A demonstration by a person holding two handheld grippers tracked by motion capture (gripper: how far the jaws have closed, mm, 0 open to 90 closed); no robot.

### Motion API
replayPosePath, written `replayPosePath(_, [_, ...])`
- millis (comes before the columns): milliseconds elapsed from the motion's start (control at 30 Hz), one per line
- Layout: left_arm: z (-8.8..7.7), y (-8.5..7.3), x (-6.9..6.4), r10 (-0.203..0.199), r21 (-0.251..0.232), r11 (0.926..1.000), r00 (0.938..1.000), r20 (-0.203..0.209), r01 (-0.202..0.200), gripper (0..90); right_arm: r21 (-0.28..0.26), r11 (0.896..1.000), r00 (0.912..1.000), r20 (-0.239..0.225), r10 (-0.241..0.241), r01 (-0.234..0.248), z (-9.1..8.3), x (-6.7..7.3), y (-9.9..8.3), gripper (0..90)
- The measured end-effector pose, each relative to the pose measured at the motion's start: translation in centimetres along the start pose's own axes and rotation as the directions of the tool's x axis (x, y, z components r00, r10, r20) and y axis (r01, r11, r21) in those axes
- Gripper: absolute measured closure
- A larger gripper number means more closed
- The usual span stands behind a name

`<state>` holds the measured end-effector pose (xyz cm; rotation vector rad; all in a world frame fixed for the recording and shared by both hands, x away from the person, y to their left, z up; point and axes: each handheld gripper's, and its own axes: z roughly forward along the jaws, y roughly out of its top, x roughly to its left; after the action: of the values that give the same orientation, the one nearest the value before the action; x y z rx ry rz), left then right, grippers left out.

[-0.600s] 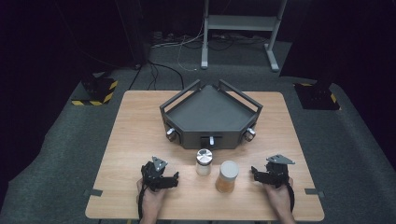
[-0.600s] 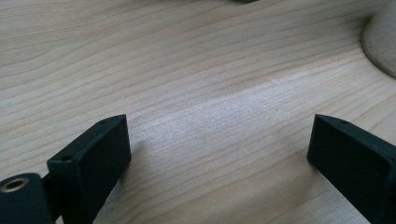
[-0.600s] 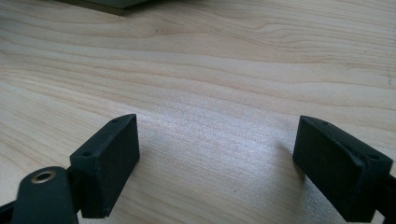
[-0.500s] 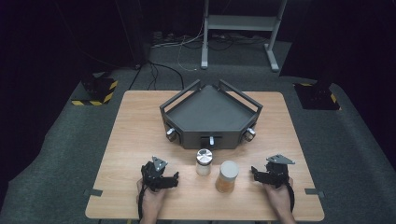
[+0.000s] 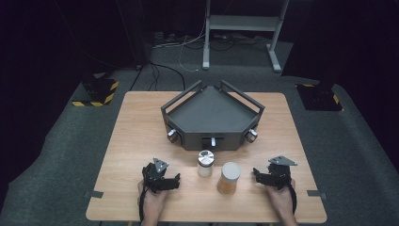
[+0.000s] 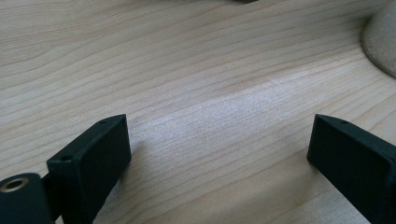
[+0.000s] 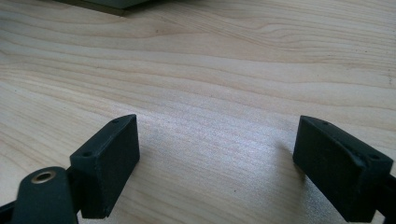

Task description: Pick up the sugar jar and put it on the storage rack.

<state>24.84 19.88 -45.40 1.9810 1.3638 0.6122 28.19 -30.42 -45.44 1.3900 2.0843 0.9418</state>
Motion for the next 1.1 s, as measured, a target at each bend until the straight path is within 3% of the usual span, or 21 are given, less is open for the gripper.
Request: replayPosePath(1100, [-0.03, 0.06, -0.15, 0.003, 0.007, 1.0000, 1.0000, 0.008, -0.003, 4.3, 0.013, 1.000, 0.9998, -0.017, -0.015, 0.015, 0.12, -0.13, 0.24, 8.7])
